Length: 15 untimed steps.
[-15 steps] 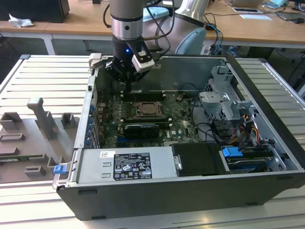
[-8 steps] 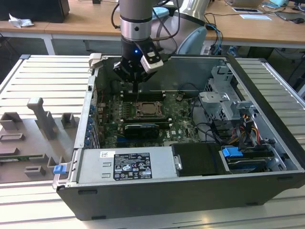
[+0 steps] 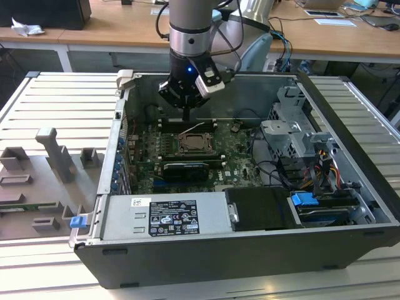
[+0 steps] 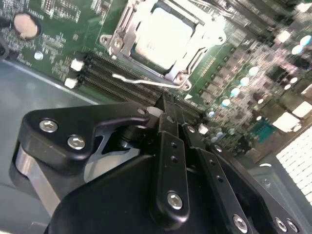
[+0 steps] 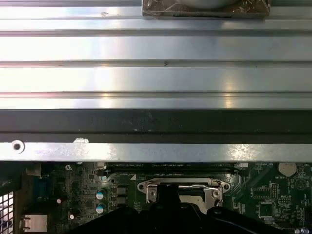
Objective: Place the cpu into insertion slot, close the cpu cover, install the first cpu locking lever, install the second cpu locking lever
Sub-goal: 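Install the first cpu locking lever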
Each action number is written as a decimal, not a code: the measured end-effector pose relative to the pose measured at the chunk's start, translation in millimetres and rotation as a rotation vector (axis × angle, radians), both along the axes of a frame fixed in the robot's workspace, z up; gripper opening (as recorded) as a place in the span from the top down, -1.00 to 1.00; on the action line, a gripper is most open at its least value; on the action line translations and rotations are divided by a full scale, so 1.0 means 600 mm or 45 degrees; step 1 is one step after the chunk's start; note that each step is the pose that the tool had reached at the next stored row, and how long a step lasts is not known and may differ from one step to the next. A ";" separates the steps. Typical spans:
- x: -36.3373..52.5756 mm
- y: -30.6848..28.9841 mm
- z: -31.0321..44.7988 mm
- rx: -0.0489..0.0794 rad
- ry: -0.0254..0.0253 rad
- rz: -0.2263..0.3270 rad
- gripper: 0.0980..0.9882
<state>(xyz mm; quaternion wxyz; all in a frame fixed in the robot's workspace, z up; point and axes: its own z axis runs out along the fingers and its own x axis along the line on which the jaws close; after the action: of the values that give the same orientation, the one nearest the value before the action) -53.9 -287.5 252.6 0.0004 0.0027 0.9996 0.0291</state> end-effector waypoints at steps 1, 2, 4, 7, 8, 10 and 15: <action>0.000 -0.0014 0.000 0.008 -0.0001 0.000 0.98; 0.000 -0.0021 -0.002 0.010 -0.0005 -0.001 0.98; 0.001 -0.0024 -0.006 0.010 -0.0002 -0.001 0.98; 0.016 -0.0024 -0.018 0.010 -0.0001 0.000 0.98; 0.019 -0.0023 -0.021 0.011 -0.0002 0.004 0.98; 0.020 -0.0023 -0.023 0.011 -0.0001 0.033 0.98; 0.031 -0.0005 -0.032 0.011 0.0002 0.049 0.98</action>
<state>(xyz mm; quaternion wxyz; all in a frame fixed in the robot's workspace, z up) -35.3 -287.8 233.5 -0.0003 -0.0165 0.9993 0.0334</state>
